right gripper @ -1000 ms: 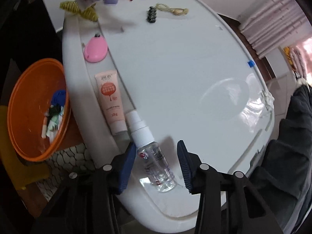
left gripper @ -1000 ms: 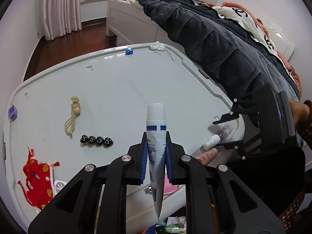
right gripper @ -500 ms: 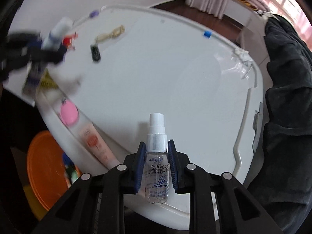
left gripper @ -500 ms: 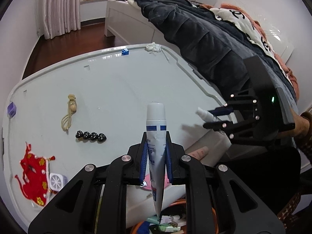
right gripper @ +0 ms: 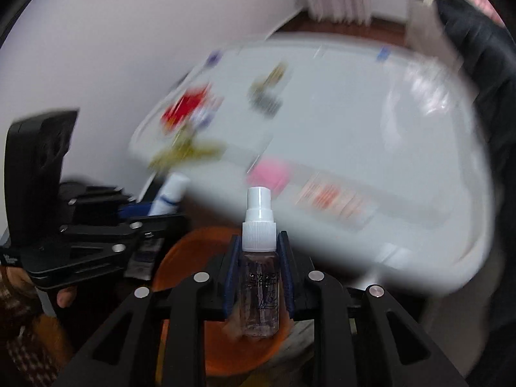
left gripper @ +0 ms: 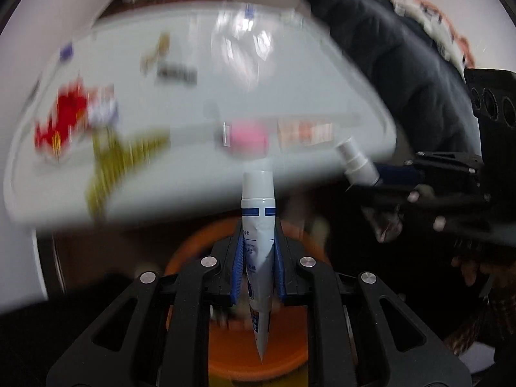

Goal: Collect trash
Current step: 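Carry the white tube and clear spray bottle over the bucket and release, then grasp the red knitted ornament with the left gripper while the right grasps the beige beaded cord, then drop the red ornament and beige cord into the orange bucket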

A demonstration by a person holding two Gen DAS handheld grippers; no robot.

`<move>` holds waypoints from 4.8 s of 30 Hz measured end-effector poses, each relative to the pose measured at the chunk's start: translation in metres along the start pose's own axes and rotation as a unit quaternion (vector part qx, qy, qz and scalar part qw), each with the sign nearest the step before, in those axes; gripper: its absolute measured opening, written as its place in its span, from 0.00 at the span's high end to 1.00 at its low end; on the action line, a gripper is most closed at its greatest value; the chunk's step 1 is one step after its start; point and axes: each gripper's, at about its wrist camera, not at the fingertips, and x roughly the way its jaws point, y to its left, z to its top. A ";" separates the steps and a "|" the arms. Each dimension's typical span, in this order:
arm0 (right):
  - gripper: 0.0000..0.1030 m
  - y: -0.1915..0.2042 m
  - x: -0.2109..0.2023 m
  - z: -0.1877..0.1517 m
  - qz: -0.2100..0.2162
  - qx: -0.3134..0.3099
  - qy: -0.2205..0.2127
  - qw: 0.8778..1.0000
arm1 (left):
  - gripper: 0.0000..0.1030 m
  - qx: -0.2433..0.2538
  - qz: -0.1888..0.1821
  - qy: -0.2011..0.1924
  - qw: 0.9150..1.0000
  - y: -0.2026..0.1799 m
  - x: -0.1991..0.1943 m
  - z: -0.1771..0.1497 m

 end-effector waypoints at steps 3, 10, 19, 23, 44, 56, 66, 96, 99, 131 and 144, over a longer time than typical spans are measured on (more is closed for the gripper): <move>0.77 0.016 0.035 -0.037 0.016 0.010 0.052 0.998 | 0.85 -0.010 -0.008 0.058 0.998 0.001 0.019 -0.033; 0.54 0.034 0.079 -0.074 0.026 0.026 0.132 0.991 | 0.76 -0.048 -0.003 0.141 0.989 0.011 0.048 -0.063; 0.34 0.009 0.049 -0.059 -0.002 0.068 0.061 0.996 | 0.57 -0.069 0.029 0.035 0.997 0.036 0.001 -0.039; 0.31 0.004 0.034 -0.044 -0.012 0.070 0.022 0.997 | 0.57 -0.060 0.096 -0.030 0.993 0.045 -0.026 -0.023; 0.20 -0.015 -0.025 0.060 -0.039 0.069 -0.142 0.987 | 0.47 -0.064 0.221 -0.146 0.962 0.047 -0.073 0.064; 0.19 -0.022 -0.020 0.056 -0.042 0.078 -0.135 0.987 | 0.47 -0.056 0.226 -0.140 0.962 0.045 -0.064 0.072; 0.18 -0.023 -0.013 0.055 -0.053 0.072 -0.130 0.987 | 0.39 -0.052 0.249 -0.155 0.955 0.051 -0.066 0.082; 0.14 -0.008 0.002 0.073 -0.073 0.035 -0.125 0.989 | 0.89 -0.127 0.254 -0.073 0.956 0.207 0.019 0.135; 0.13 -0.012 0.003 0.078 -0.070 0.045 -0.122 0.989 | 0.89 -0.142 0.234 -0.094 0.957 0.204 0.004 0.132; 0.85 -0.019 0.173 0.272 -0.082 0.002 -0.022 0.996 | 0.88 -0.092 0.190 -0.209 0.955 0.158 -0.063 0.135; 0.85 0.008 0.068 0.214 -0.070 -0.006 -0.108 0.992 | 0.88 -0.054 0.185 -0.212 0.958 0.126 -0.070 0.127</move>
